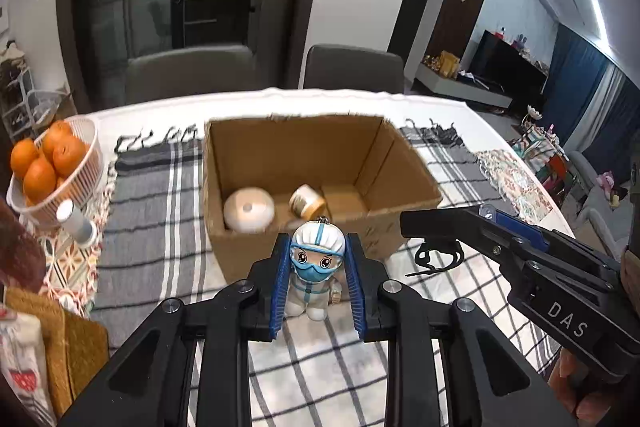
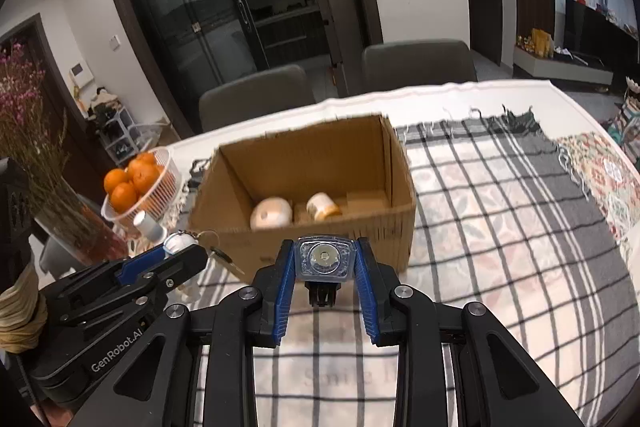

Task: Organize rigid objects
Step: 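Lift the keychain and black device and carry both over the box, then open both tools to drop the keychain and device into the box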

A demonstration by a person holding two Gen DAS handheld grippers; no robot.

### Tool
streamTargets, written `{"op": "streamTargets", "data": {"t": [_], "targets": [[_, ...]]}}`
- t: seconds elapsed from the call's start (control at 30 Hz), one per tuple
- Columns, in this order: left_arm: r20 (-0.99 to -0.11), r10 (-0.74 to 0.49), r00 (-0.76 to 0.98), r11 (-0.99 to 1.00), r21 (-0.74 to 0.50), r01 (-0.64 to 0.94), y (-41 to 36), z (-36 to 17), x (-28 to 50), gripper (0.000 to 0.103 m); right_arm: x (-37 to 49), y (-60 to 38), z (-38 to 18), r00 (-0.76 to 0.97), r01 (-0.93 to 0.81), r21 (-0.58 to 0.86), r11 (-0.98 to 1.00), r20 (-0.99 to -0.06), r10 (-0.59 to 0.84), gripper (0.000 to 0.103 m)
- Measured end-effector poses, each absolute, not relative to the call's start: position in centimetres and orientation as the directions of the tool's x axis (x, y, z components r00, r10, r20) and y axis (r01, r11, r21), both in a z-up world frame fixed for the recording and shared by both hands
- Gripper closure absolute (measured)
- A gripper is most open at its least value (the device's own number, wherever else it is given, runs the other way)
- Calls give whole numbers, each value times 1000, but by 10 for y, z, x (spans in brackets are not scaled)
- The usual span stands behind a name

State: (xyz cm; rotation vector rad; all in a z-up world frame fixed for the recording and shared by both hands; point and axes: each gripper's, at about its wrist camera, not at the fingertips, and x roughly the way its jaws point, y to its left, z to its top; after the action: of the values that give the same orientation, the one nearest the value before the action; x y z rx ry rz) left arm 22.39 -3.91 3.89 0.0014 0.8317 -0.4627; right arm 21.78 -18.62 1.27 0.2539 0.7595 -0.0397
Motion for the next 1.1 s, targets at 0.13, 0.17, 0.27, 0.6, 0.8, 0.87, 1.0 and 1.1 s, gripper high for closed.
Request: {"op": "streamTargets", "data": {"t": [0.13,0.17,0.27,0.6,0.8,0.87,1.0,1.1], "targets": [[-694,-401,598,898,-168,407,-43,54,234,76,225,-188,29,752,112,210,971,-657,55,73],[-691,-403,600,897,-167,410,-45,56,236,76,227,-188,33,757,110,208,972,-651,53,73],[-684,-410,603,894,-169,416,-46,64,244,76,233,-190,43,771,101,208,973,-634,55,73],[-727,-402,557,890,-167,424,-59,71,287,76,274,-198,56,758,71,211,975,-647,85,73],[-776,-392,493,890,-184,418,-69,58,316,76,301,-202,51,723,72,202,977,-686,88,73],[-790,-385,477,892,-186,411,-72,54,325,76,310,-204,46,700,75,195,978,-708,87,73],[-815,-367,449,900,-190,391,-75,43,341,76,329,-207,36,653,76,189,979,-752,95,73],[-833,-347,431,908,-184,376,-76,32,351,76,341,-210,26,614,83,189,978,-783,100,73]]}}
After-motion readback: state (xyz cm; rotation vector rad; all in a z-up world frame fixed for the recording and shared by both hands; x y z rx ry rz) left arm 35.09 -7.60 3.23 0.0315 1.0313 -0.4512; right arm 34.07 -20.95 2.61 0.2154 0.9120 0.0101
